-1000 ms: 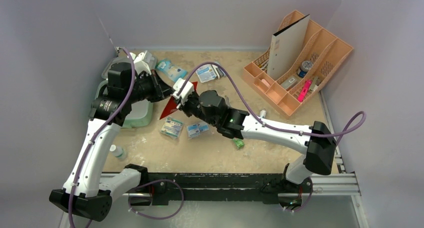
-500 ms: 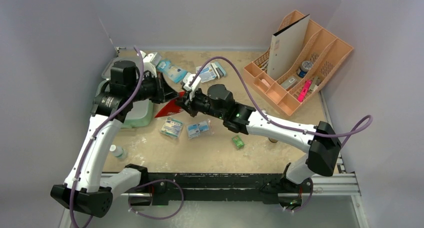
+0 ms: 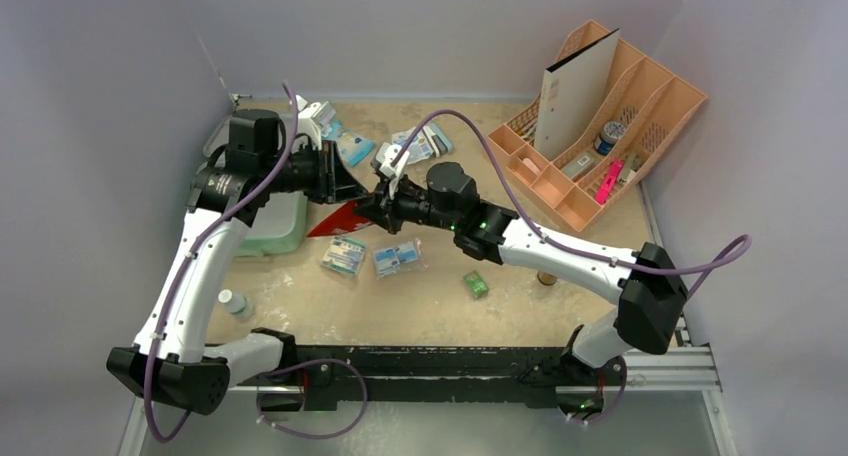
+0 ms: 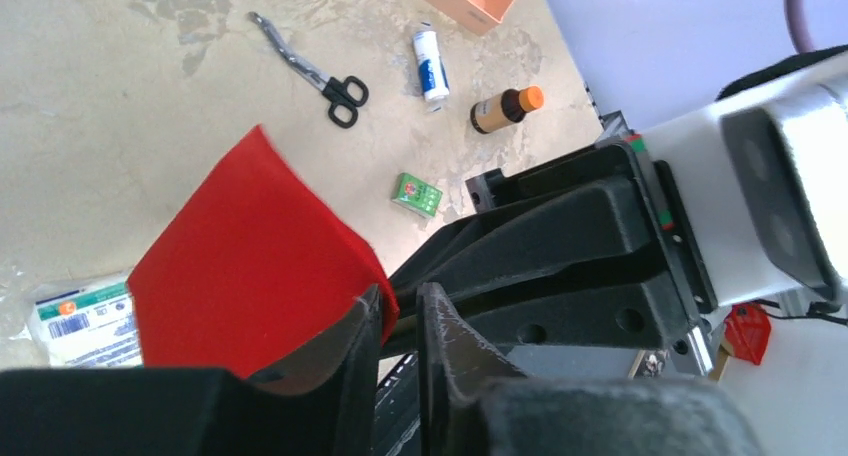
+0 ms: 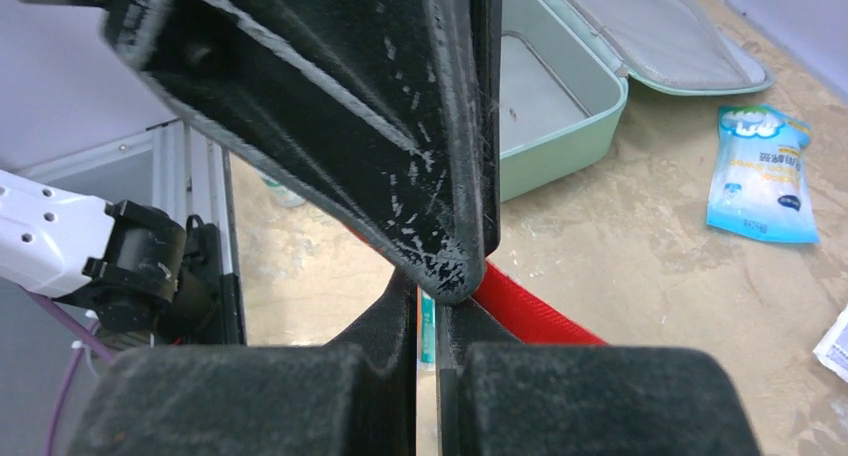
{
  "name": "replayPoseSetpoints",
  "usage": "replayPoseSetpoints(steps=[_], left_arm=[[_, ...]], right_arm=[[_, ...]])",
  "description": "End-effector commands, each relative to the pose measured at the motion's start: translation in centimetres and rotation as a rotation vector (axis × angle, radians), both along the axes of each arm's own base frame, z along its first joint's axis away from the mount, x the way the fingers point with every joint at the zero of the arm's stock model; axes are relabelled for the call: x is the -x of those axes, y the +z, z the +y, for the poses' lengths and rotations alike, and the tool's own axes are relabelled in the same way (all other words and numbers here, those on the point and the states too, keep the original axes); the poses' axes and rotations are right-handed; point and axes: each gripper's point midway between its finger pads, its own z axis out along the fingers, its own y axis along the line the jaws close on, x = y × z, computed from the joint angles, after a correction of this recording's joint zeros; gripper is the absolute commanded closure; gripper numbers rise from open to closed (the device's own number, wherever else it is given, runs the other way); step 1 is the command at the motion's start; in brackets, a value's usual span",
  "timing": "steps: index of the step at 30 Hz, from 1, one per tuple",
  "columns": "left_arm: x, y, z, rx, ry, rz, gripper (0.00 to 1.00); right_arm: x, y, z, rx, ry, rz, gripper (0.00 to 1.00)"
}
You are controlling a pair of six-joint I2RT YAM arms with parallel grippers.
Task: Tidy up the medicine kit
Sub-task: Zip the medicine pouch.
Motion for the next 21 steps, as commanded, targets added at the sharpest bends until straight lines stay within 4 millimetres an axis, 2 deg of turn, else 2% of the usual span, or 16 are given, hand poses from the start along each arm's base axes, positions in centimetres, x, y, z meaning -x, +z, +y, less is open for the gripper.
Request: replayPoseSetpoints(steps=[1,5,7,12,15,18,21], left_arm=[[1.3,3.7,-1.0,0.074,-0.083,-0.08,0.78],[1.0,4.4,-0.1,0.044,-0.023,-0.151,0.58],[1.0,4.9,0.5,0.019,0.008,-0.202,0.54],[1.3,6.3,2.5,-0.075,0.058,-0.368,0.48],[1.5,6.4,3.8,-0.14,0.103,-0.415,0.44],[1.7,6.0,4.0,-0.172,0.08,-0.441,0.44],[1.9,5.6,3.4,-0.177,0.003,-0.482,0.49]], right_arm=[[0.0,3.6,0.3,-0.131,-0.003,0.013,1.0],[-0.7,4.5,0.2,-0.169,-0.039,0.009,1.0],[-1.3,4.6,-0.1,-0.174,-0.068,0.017,1.0],[-2.1,5.0,-1.0,-0.198,-0.104,0.047,1.0],[-2.4,5.3,-1.4,-0.203,-0.127,0.052,1.0],[-2.5,5.8,-1.9,-0.209,-0.143,0.055,1.0],[-2.4,6.6,-2.3,-0.223,-0.147,0.056,1.0]])
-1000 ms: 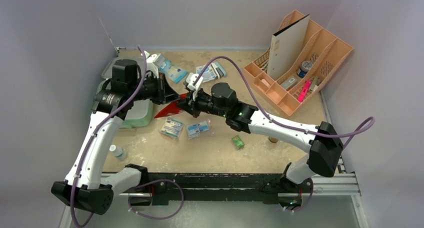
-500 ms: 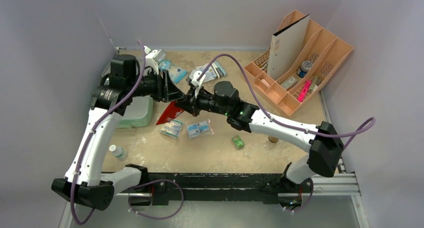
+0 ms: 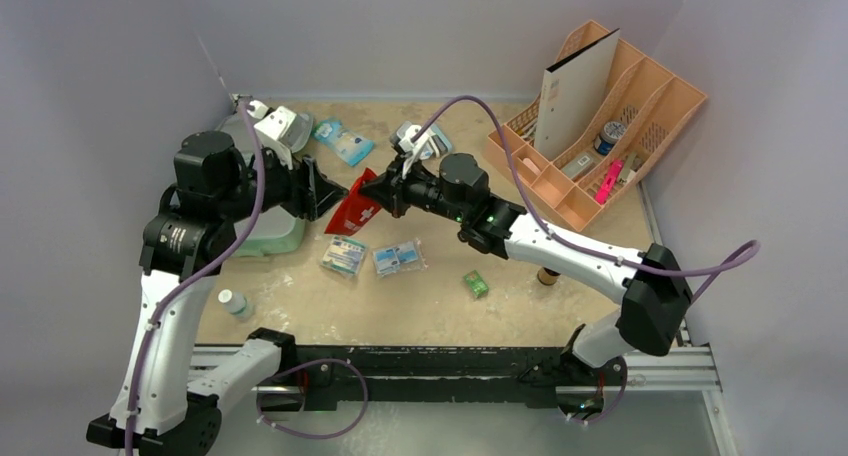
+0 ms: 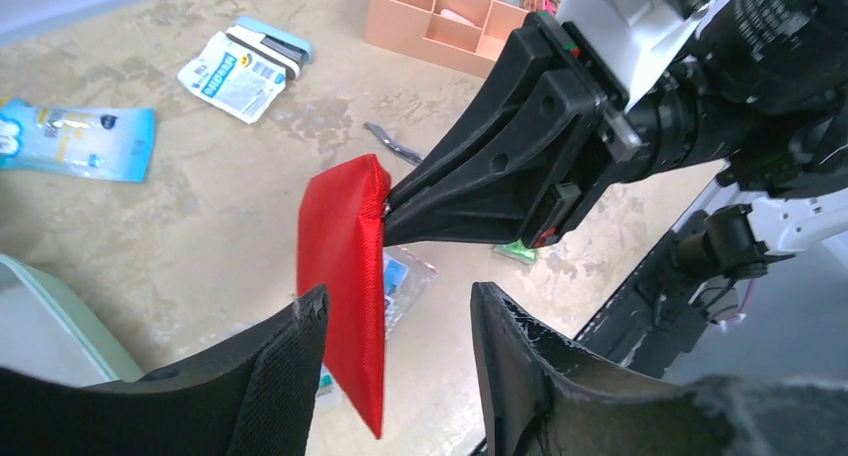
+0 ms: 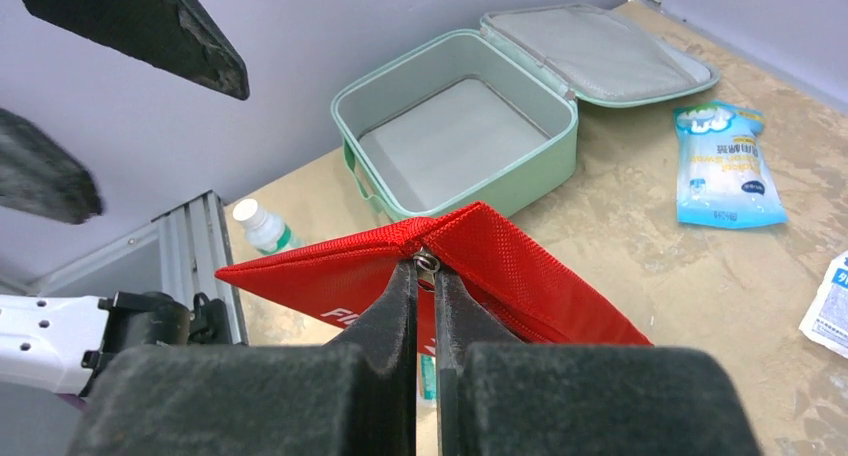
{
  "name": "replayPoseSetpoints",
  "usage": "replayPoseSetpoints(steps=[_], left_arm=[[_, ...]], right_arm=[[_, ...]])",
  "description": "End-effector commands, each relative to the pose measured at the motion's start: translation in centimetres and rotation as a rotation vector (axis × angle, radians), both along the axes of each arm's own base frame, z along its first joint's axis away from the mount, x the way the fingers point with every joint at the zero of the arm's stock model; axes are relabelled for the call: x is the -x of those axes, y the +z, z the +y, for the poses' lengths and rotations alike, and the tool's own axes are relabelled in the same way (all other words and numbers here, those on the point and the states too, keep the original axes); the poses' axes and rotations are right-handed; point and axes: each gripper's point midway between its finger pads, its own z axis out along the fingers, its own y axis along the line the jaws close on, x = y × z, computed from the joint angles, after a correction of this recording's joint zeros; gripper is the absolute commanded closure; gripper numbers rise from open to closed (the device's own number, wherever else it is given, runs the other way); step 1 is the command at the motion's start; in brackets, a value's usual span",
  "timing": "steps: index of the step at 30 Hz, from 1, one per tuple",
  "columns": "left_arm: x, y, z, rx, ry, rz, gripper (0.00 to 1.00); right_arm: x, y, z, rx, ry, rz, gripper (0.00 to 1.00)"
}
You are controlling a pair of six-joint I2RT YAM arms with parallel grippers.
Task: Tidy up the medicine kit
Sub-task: Zip the medicine pouch.
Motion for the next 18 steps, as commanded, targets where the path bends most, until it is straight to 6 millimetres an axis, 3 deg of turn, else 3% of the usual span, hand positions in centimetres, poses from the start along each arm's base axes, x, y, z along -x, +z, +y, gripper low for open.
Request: replayPoseSetpoints(steps=[1,5,18], left_arm=[[-0.2,0.0,-0.2,-0.083,-0.095,-0.122,0.5],[-0.8,-0.3,-0.7,-0.086,-0.137,-0.202,0.49],[-2.4,-2.9,-1.8,-0.132,-0.236,-0.174,0.51]], right_arm=[[0.4,4.7,-1.2,-0.103,-0.025,-0.039,1.0],[0.4,5.3,-1.3,-0.115,-0.03,-0.032,1.0],[0.7,6.1,-1.0,-0.143,-0.012,-0.012,1.0]])
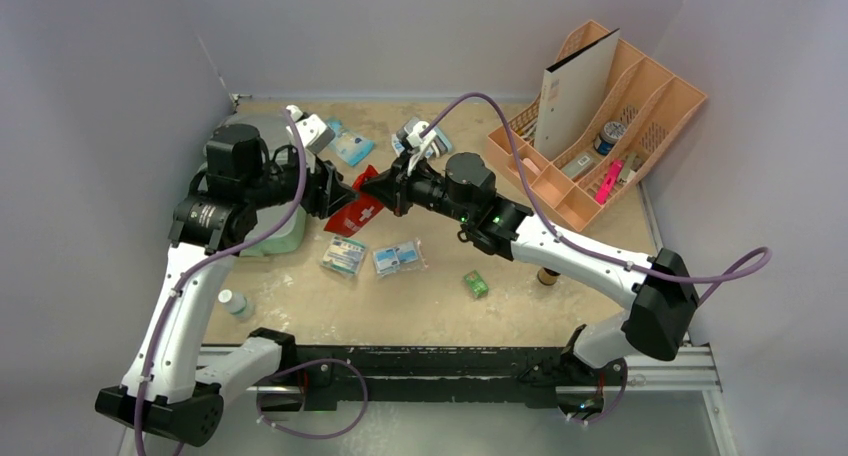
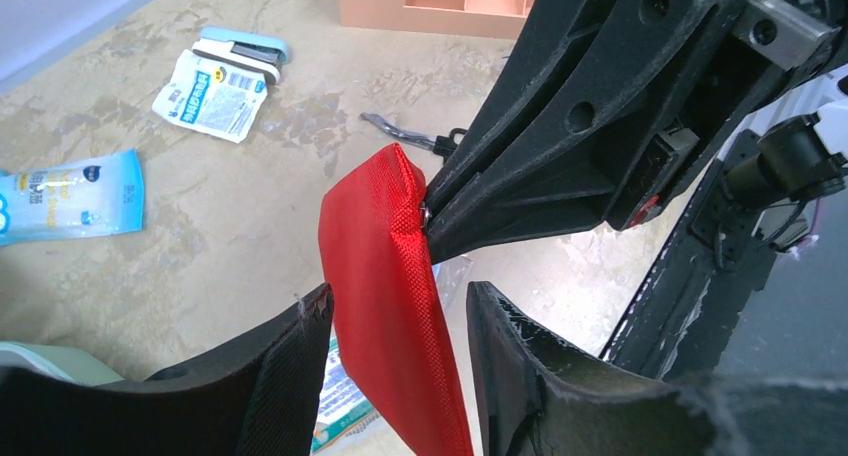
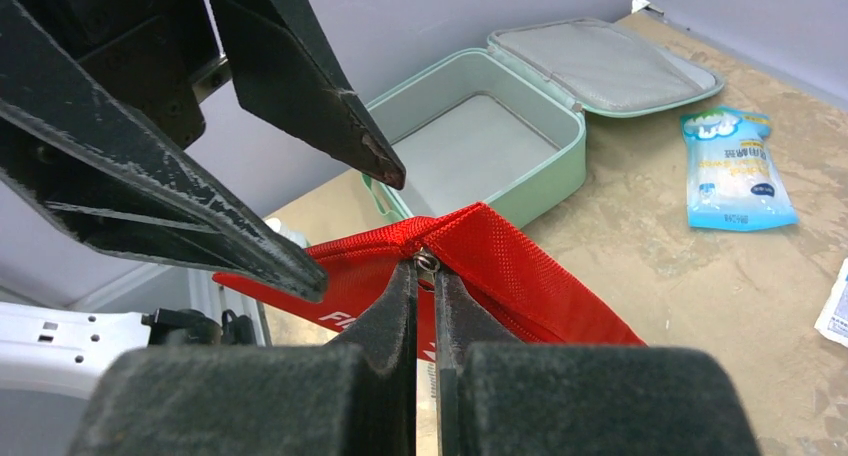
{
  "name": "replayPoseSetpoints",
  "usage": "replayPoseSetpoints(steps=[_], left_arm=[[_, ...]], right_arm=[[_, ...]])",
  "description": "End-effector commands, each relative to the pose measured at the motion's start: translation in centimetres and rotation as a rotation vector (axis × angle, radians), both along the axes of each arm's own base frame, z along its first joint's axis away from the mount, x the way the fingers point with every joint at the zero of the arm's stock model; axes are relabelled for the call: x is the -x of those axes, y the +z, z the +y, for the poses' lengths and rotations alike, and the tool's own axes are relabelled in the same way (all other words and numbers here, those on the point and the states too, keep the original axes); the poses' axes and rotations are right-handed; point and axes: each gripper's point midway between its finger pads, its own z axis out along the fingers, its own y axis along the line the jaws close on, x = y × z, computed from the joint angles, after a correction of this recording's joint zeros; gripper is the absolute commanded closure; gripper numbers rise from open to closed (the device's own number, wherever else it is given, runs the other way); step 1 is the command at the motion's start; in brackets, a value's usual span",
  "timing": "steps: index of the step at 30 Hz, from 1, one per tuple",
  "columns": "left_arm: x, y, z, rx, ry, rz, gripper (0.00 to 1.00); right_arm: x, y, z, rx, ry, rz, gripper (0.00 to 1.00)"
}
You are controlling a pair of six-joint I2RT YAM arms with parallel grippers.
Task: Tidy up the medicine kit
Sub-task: Zip the medicine pouch.
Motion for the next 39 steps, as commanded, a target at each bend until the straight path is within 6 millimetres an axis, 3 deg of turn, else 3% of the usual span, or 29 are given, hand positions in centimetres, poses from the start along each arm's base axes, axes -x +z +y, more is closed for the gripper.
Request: replayPoseSetpoints(steps=[1,9,12,15,27,34,35,37,39], left_arm=[[-0.5,0.4,-0.5,-0.025,-0.061,-0.079,0.51],[-0.7,-0.9,-0.9,-0.052,-0.088,-0.076,0.61],[-0.8,-0.9,-0.8,-0.061,-0.087,-0.085,0.75],[-0.9,-0.4,-0.6,-0.064,-0.072,-0.103,1.0],[0.7,2.4,-1.4,0.052,-0.091,-0.149,1.0],[0.7,2.0,-1.5,0.048,-0.099,-0.13,1.0],[0.6,1.9,-1.5,0.047,-0.091,-0.129,1.0],[0.4,1.6,-1.2,0.042,-0.067,-0.117,1.0],[0.2,1.4,-1.0,0.044,-0.04,-0.098,1.0]], right_arm=[[0.3,4.3,-0.2,-0.091,0.006,-0.042,1.0],[0.7,3.7,-0.1,-0.08,0.032,-0.028,1.0],[1.0,3.6,-0.1,-0.078,0.048,-0.026,1.0],[1.4,3.0,-0.2,-0.047,0.068,-0.027,1.0],[1.9,-2.9,-3.0,0.206,0.203,-0.018,1.0],[1.2,-3.2,-3.5,0.187,0.247,0.091,1.0],[0.8,-2.9,-3.7,0.157,0.239,0.119,0.97],[0.4,-1.7,-4.4,0.091,0.22,0.15,0.78],[0.2,-0.7,-4.8,0.063,0.19,0.137,0.65]])
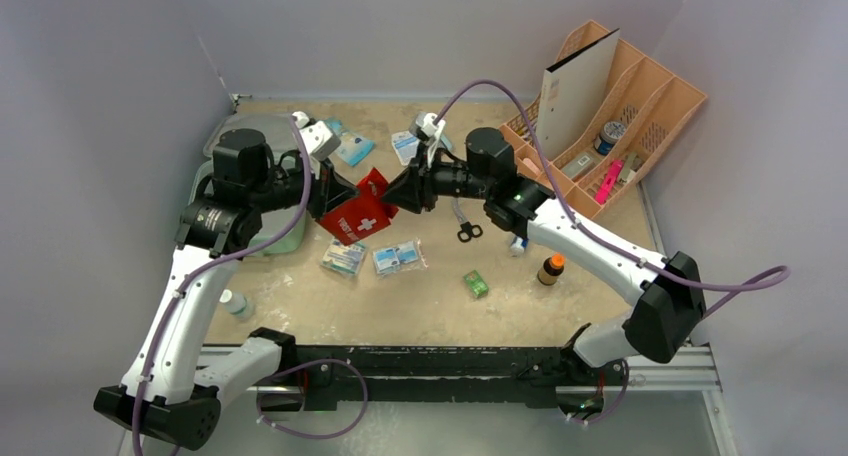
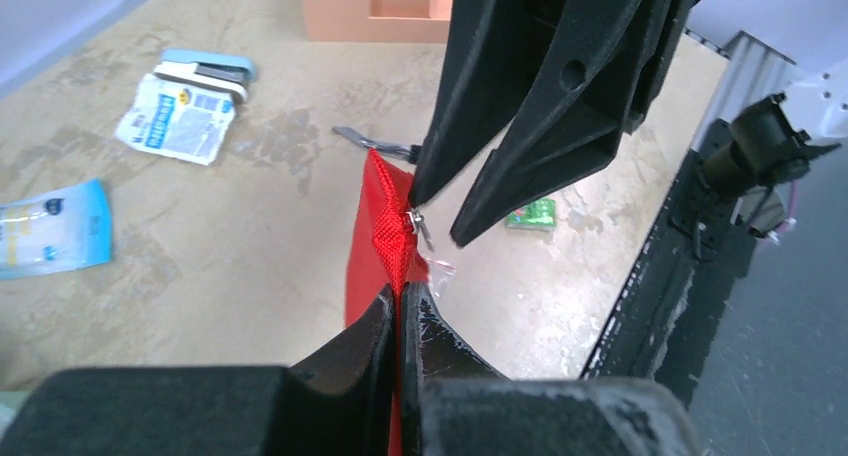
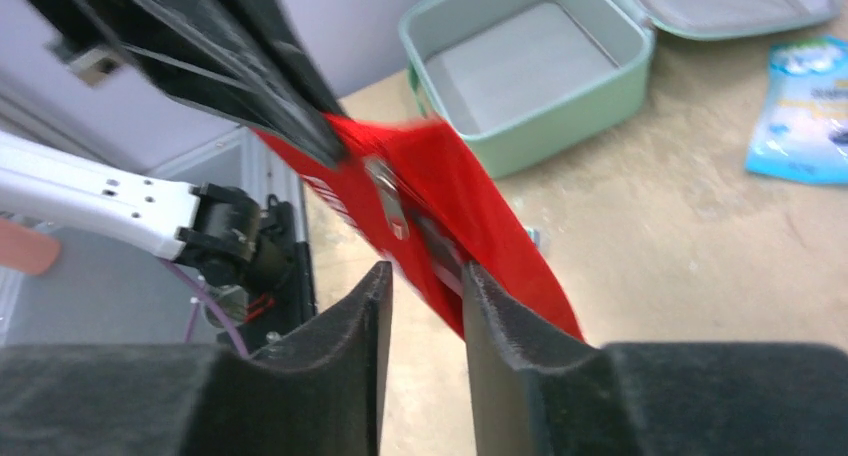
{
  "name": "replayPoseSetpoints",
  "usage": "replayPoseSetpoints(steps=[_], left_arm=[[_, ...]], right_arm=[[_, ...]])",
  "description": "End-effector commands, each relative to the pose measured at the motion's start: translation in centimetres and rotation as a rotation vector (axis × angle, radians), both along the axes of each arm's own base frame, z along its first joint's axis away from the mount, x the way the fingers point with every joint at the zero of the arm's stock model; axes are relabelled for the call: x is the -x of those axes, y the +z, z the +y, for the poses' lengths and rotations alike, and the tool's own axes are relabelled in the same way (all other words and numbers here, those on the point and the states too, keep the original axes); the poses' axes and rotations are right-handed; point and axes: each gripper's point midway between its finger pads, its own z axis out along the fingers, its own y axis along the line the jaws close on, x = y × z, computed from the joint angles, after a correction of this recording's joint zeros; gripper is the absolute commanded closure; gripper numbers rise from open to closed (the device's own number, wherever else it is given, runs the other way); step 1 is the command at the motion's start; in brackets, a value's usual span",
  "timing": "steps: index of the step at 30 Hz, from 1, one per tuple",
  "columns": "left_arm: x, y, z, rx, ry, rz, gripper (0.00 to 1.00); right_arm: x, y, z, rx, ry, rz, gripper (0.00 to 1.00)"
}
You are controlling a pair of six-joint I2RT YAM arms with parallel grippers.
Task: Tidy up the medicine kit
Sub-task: Zip the medicine pouch.
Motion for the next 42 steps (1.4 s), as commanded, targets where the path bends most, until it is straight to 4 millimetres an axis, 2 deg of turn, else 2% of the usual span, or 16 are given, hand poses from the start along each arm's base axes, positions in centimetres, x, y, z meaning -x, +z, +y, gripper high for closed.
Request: replayPoseSetpoints(steps=[1,5,9,12,17,21,24,32,42], left_arm=[[-0.7,2.2,0.6,0.033,0.066,-0.072,1.0],[-0.9,2.5,0.5,0.068,0.092,-0.044,1.0],[-0.9,3.0,0.1,0.126,0.105,-0.017,1.0],[-0.8,3.2,-0.1,0.146,0.1,-0.01,1.0],[-0.5,3.4,-0.2,0.145,0.072,-0.068,1.0],[0.3,4.2,-0.6,0.167,0.032,-0.086,1.0],[0.6,4.8,-0.6,0.178,0.024,-0.108,1.0],[1.3,5.9,-1.0,0.206,-0.013,-0.136,1.0],[1.7,5.1,-0.9,0.195,-0.023,-0.144,1.0]], right_arm=[[-1.3,1.2,-2.0,-0.045,-0.087,0.059,0.61],[-1.3,2.7,-2.6,-0.067,-0.141,0.02,0.51],[-1.5,3.1,-2.3,-0.06,-0.177,-0.071,0.5],[-0.5,4.4,-1.6,-0.097,-0.142,-0.127,0.52],[1.6,6.2,-0.2,-0.17,-0.015,-0.06,0.5],[2.0,6.4,0.1,-0.194,-0.002,0.029,0.42],[2.0,6.9,0.2,-0.227,-0.01,0.08,0.4],[3.6,9.2,0.8,-0.328,0.087,0.171,0.47],[3.7,10.4,0.6,-0.392,0.09,0.195,0.6]])
